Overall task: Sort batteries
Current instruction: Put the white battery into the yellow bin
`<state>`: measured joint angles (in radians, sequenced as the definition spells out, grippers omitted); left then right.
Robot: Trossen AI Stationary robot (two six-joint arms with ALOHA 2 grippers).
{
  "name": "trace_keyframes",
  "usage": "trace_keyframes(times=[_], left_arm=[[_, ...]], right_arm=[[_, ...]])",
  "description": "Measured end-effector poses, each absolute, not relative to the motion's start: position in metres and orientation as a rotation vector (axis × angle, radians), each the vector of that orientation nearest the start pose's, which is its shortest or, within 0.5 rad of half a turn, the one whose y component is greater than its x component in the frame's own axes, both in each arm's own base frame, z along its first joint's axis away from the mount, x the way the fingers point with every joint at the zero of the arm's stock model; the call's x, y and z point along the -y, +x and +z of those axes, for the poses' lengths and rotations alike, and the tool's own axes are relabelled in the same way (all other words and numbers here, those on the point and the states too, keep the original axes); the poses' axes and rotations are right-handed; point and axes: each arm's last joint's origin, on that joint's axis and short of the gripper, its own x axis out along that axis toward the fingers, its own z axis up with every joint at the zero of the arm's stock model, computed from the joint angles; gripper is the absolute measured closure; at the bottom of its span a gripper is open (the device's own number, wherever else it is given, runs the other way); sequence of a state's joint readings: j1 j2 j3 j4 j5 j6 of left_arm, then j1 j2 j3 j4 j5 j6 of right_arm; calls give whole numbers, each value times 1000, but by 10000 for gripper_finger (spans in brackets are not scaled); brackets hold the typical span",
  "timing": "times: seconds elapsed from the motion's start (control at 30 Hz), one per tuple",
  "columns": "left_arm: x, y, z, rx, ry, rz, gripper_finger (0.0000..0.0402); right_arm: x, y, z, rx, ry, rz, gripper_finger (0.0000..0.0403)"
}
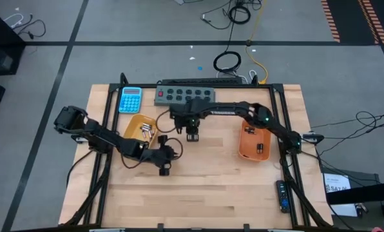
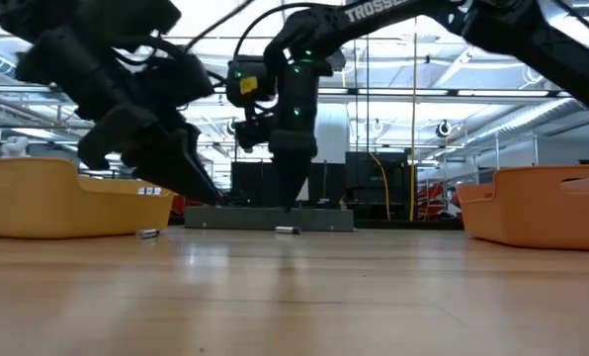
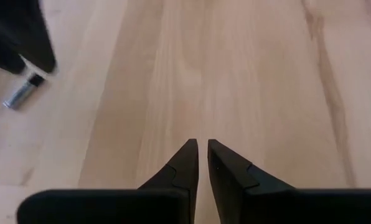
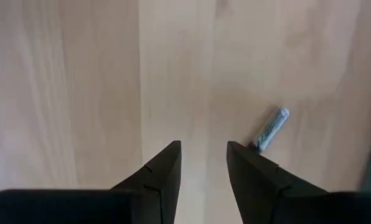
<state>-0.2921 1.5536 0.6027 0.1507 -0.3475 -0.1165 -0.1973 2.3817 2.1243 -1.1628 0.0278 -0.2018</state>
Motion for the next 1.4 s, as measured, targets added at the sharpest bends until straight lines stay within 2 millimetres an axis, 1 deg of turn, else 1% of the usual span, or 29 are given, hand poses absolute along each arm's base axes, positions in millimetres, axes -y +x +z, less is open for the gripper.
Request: trace_keyframes(times=[0.07, 0.23, 0.33, 0.43, 0.5, 0.57, 0.67, 0.77, 0.83, 0.9, 1.0, 1.17, 1.27, 1.4], left_arm=[[73, 262, 134, -733, 153, 123, 354], [79, 260, 135, -688, 146, 188, 354], [78, 260, 136, -680, 119, 218, 354], [74, 261, 136, -680, 117, 243, 354], [67, 263, 136, -683, 124, 261, 347], [60, 265, 136, -695, 158, 265, 330], [48, 268, 135, -713, 188, 252, 287], [38, 270, 136, -721, 239, 244, 241], [32, 271, 136, -736, 291, 228, 220], [25, 272, 136, -749, 322, 209, 210], [10, 275, 137, -761, 329, 218, 207], [-11, 285, 147, -738, 230, 148, 206], [-19, 290, 154, -753, 241, 136, 206], [-26, 297, 165, -760, 235, 77, 209]], right_arm=[[90, 464, 181, -1372, -47, -55, 282], [82, 439, 188, -1160, -36, -167, 282], [80, 430, 184, -1074, -27, -192, 282], [81, 426, 181, -1088, -21, -188, 282], [82, 424, 181, -1107, -22, -179, 282], [82, 422, 181, -1124, -10, -163, 282], [79, 418, 187, -1135, 22, -146, 282], [64, 414, 191, -1120, 12, -126, 282], [53, 411, 187, -1085, 19, -118, 282], [43, 404, 180, -1061, 37, -120, 282], [31, 393, 175, -1016, 45, -153, 282], [10, 372, 157, -992, 47, -219, 282], [-2, 364, 153, -896, 58, -236, 282], [-17, 354, 144, -796, 23, -291, 283]])
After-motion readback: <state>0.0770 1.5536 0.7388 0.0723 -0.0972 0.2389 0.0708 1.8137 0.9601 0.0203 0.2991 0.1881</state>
